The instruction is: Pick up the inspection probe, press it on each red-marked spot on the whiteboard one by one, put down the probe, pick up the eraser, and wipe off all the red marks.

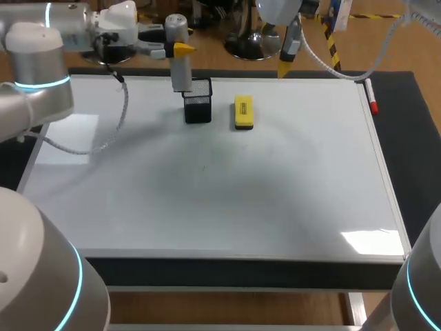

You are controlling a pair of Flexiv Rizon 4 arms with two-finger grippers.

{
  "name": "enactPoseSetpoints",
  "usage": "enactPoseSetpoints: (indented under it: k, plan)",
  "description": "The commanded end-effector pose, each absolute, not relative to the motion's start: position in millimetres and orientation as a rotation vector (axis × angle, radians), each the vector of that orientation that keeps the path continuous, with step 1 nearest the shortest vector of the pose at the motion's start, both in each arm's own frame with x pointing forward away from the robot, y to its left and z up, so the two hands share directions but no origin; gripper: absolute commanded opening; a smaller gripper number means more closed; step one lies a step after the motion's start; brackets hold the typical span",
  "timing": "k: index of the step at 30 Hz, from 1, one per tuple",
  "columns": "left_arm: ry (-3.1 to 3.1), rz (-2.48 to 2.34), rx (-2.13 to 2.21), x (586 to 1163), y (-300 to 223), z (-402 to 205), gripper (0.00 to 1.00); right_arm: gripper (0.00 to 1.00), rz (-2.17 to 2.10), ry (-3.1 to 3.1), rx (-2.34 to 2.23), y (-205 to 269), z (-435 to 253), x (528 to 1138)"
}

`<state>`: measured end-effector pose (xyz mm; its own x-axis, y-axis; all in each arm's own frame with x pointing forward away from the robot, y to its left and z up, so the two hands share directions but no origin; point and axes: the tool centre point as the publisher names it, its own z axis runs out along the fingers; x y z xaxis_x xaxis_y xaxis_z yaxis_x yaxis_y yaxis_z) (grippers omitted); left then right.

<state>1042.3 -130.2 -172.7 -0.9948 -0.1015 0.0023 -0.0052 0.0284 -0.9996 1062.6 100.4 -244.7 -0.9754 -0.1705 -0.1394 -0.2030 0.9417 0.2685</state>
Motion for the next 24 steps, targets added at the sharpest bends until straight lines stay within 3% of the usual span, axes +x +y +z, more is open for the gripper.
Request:
enactPoseSetpoints:
  k: [1, 24]
  plan:
    - [2.17, -2.121, -0.156, 1045.4, -141.1, -177.0, 0.0, 1.0, 0.425, 2.986, -0.29, 100.2, -244.0, 1063.6]
    - [2.131, -2.184, -0.002, 1067.4, -155.5, -191.6, 0.0, 1.0, 0.425, 2.986, -0.29, 100.2, -244.0, 1063.6]
